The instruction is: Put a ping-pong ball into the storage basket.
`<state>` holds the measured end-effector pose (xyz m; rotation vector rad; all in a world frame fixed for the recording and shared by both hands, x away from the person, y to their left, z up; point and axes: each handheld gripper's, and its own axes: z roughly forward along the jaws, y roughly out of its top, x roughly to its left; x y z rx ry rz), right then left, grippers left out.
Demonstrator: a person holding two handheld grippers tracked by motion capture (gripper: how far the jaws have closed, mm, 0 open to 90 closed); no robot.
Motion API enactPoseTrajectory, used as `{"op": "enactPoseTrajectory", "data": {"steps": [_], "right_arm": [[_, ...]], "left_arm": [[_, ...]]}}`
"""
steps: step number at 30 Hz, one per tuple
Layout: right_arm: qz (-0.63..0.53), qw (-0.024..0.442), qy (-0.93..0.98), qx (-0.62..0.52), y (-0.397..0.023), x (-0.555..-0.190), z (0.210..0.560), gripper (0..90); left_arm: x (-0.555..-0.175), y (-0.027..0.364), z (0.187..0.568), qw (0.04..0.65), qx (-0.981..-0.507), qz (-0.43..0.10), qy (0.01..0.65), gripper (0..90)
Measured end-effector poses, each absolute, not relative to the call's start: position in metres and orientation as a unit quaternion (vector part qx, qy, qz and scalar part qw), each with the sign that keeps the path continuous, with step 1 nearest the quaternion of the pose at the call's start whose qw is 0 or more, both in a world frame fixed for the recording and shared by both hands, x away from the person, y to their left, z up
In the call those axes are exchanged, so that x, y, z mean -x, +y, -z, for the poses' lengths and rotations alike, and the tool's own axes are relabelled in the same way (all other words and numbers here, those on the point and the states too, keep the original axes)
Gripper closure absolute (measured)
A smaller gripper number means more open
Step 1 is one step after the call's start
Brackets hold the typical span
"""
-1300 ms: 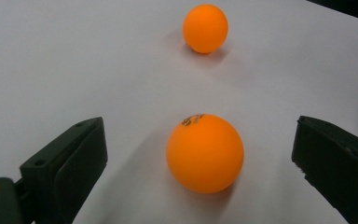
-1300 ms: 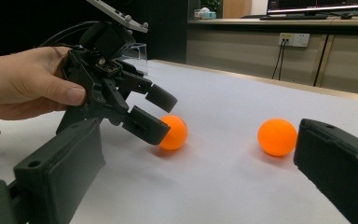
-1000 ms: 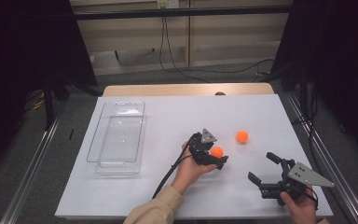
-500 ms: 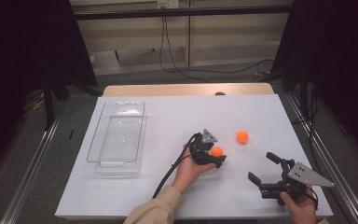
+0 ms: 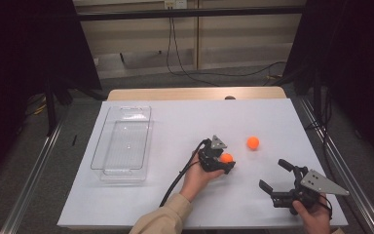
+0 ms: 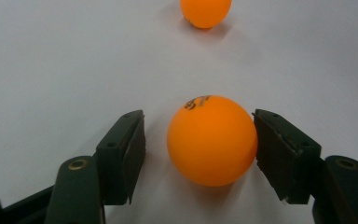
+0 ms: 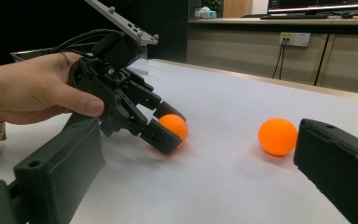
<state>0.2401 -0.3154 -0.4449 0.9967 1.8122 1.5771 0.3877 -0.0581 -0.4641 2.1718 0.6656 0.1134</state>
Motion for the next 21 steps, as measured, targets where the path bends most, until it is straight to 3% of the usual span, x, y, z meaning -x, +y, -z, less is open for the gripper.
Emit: {"op": "enactPoseTrajectory", "data": {"steps": [16, 21], "right_arm": [[-0.584, 0.268, 0.672, -0.368, -0.3156, -0.2399, 0.4448, 1.2], [-0.585, 0.267, 0.671, -0.369, -0.3157, -0.2399, 0.4449, 1.2]], "left_arm": [[-0.3861, -0.0590, 0.4633, 0.416, -0.870, -0.045, 0.260, 50.5], [-0.3861, -0.0586, 0.4629, 0.416, -0.870, -0.041, 0.263, 50.8]]}}
